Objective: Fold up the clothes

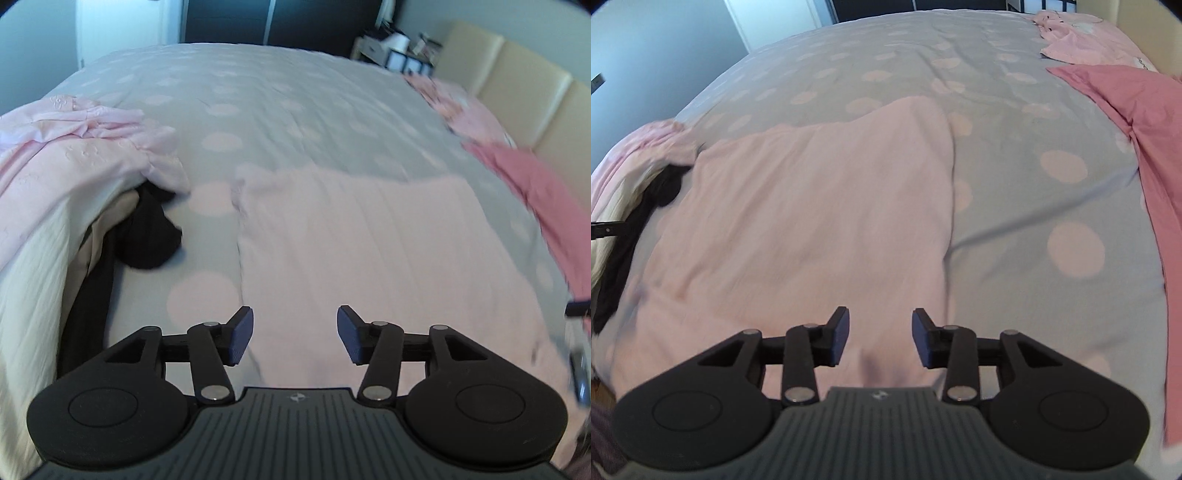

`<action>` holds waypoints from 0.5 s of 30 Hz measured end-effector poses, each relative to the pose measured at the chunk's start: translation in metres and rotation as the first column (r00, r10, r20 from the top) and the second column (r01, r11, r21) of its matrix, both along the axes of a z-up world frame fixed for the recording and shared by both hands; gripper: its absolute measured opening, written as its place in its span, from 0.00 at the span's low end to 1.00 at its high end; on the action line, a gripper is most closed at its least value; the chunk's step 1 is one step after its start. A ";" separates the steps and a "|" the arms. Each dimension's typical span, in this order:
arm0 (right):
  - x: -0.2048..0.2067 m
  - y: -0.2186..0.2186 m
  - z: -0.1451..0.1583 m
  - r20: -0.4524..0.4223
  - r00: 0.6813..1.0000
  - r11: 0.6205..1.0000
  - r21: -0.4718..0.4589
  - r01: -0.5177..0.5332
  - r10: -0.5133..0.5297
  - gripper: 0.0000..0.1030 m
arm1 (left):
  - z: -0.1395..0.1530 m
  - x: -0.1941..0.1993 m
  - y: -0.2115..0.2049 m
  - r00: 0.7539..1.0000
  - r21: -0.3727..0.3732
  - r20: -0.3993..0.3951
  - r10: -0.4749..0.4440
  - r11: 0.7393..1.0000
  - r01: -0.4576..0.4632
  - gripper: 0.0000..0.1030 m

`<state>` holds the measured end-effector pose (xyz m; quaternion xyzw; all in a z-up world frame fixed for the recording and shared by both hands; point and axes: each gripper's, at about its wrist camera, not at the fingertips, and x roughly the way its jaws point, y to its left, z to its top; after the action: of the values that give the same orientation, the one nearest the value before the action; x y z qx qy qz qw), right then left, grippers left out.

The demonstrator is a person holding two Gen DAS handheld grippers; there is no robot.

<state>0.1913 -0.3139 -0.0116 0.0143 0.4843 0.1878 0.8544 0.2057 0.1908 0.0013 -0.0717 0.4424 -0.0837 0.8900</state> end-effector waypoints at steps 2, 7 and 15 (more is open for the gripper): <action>0.034 -0.001 -0.003 0.003 1.000 1.000 0.007 0.012 -0.012 0.45 | -0.007 0.030 0.006 1.000 -0.013 -0.001 0.015 1.000 -0.015 0.48; 0.114 -0.007 -0.021 0.010 0.998 0.998 0.043 0.055 -0.055 0.57 | -0.040 0.095 0.009 1.000 0.000 -0.012 -0.005 1.000 0.005 0.51; 0.218 -0.011 -0.072 -0.037 0.994 0.988 0.119 0.102 -0.099 0.57 | -0.096 0.159 0.028 1.000 -0.063 0.005 -0.022 0.998 0.023 0.51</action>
<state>0.4088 -0.3244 -0.0838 0.0932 0.4840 0.1731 0.8527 0.3652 0.2184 -0.0945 -0.0945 0.4384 -0.1077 0.8873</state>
